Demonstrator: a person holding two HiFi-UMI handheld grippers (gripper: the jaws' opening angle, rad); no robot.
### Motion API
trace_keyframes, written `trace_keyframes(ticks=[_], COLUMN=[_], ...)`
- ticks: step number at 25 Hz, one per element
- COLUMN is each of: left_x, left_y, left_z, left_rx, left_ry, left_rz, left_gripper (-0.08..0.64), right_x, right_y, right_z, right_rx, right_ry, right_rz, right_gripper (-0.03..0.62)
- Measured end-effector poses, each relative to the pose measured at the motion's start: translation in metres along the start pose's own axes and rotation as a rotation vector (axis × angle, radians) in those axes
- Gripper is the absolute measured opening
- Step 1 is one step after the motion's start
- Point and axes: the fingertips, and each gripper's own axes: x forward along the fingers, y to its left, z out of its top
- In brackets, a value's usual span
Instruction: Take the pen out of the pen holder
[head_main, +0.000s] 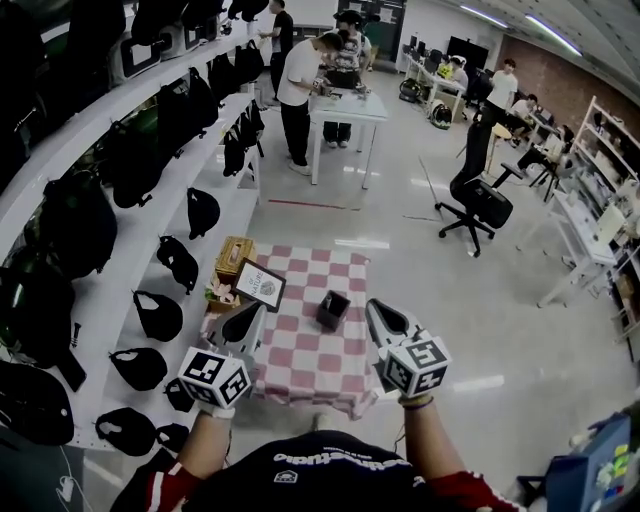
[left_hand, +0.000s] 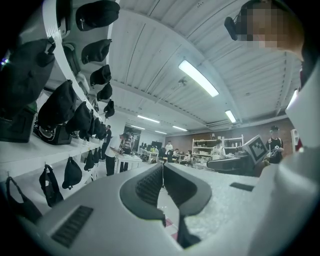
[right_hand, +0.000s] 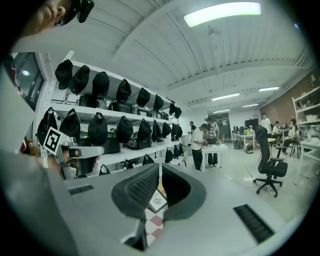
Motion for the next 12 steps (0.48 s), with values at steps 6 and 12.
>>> trace_keyframes(ticks=[6,12], left_x=[0.005,0.013], left_y=[0.001,0.000], left_z=[-0.001,-0.006], left_rx=[0.005,0.015], left_ry=[0.004,0.013], left_rz=[0.001,-0.004], left_gripper=[0.008,0.008], right_x=[0.008,0.021], right_y=[-0.002,-0.008], right_z=[-0.006,-0.019], right_rx=[0.002,0.010], right_ry=[0.007,0.032], right_rz=[0.027,0.043], right_gripper=[0.083,0.115])
